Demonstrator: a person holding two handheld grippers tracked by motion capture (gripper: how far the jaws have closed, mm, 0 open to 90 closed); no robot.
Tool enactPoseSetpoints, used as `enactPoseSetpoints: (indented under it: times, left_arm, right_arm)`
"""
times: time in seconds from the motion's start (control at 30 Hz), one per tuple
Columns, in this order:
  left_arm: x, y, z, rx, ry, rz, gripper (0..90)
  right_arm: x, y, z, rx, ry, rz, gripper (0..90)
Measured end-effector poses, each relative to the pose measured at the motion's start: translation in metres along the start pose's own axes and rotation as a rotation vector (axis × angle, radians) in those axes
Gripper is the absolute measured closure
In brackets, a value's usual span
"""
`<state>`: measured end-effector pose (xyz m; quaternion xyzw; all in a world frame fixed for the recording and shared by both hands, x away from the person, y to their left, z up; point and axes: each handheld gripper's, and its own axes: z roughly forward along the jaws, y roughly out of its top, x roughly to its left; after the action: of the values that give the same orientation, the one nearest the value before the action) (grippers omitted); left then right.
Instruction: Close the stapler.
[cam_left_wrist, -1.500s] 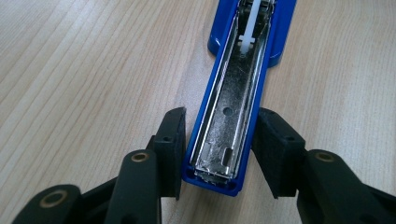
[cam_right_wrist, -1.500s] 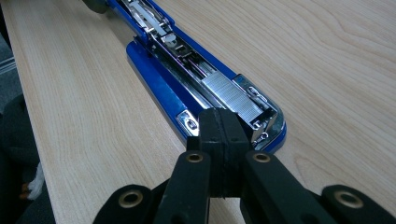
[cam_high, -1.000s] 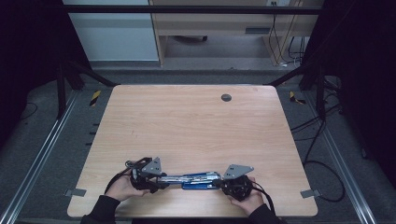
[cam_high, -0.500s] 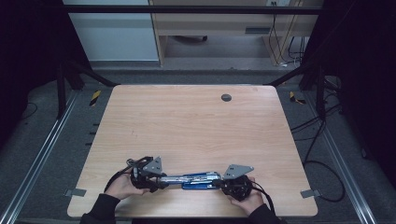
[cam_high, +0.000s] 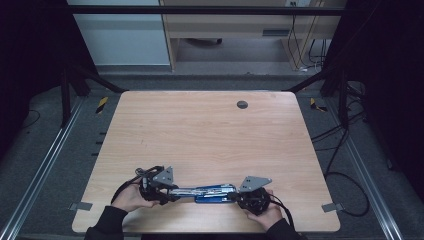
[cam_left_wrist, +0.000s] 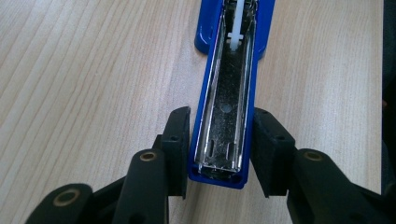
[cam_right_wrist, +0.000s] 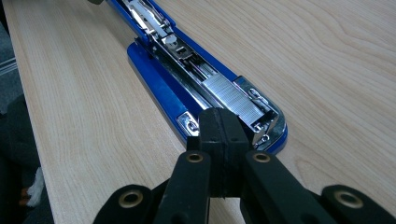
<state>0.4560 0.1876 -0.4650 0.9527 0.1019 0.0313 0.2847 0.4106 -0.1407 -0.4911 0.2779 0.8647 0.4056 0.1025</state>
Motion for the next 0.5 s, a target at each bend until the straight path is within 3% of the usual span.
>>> enactPoseSetpoints:
  times: [0.5]
  left_arm:
    - [-0.0025, 0.0048, -0.0069, -0.001, -0.005, 0.015, 62.2]
  right_arm:
    - [0.0000, 0.0004, 0.0000, 0.003, -0.003, -0.003, 90.0]
